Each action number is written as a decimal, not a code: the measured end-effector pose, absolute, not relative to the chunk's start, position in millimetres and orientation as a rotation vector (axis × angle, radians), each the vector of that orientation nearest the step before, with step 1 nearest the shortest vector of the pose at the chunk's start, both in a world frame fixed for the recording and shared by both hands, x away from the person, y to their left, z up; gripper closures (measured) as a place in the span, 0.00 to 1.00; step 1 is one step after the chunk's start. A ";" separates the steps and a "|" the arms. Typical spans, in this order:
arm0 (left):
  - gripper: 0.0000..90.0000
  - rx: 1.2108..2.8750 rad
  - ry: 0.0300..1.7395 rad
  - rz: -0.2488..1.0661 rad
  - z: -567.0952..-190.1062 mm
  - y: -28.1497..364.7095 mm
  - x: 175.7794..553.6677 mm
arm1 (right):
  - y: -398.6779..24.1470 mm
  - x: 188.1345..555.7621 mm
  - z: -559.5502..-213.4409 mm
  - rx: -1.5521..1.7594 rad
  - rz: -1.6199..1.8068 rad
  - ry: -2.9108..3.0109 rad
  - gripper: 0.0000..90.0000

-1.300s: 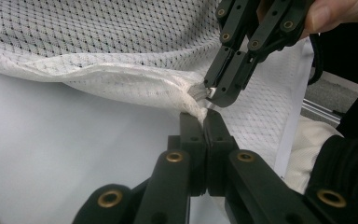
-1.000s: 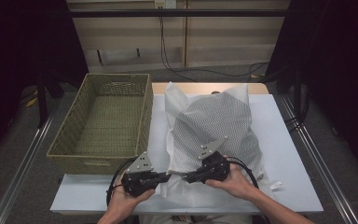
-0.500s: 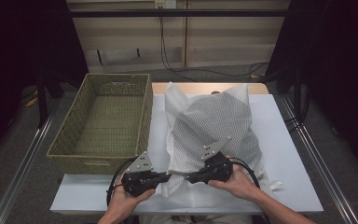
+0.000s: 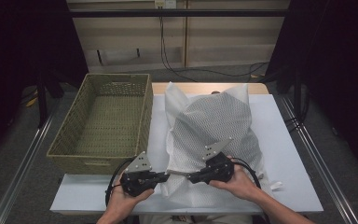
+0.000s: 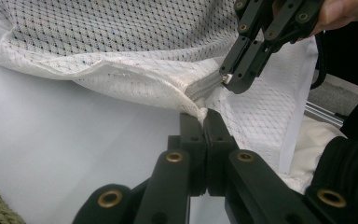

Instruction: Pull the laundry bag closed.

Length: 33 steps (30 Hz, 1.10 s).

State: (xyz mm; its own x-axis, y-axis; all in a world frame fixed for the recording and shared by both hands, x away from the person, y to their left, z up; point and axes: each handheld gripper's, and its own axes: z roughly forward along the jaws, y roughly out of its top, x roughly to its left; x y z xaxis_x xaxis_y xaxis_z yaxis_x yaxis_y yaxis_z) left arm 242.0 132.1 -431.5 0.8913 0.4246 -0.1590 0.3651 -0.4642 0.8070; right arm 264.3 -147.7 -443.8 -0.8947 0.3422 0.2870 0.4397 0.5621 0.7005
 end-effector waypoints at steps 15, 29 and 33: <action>0.99 2.094 0.587 0.083 -431.3 137.1 244.8 | -154.8 262.1 -443.3 -0.697 -1.242 -2.673 0.98; 0.99 2.095 0.606 0.088 -430.7 137.4 244.8 | -161.5 262.5 -442.0 -0.701 -1.250 -2.682 0.98; 0.99 2.095 0.610 0.082 -431.0 139.0 248.2 | -163.4 263.1 -443.0 -0.702 -1.248 -2.682 0.98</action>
State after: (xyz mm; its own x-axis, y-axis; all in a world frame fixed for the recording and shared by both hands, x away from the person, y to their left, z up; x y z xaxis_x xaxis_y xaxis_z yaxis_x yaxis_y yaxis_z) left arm 248.2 139.0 -431.0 0.8747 0.4531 -0.1721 0.3917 -0.4520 0.8014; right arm 263.1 -163.4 -443.0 -0.8886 0.3648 0.2779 0.4475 0.5575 0.6992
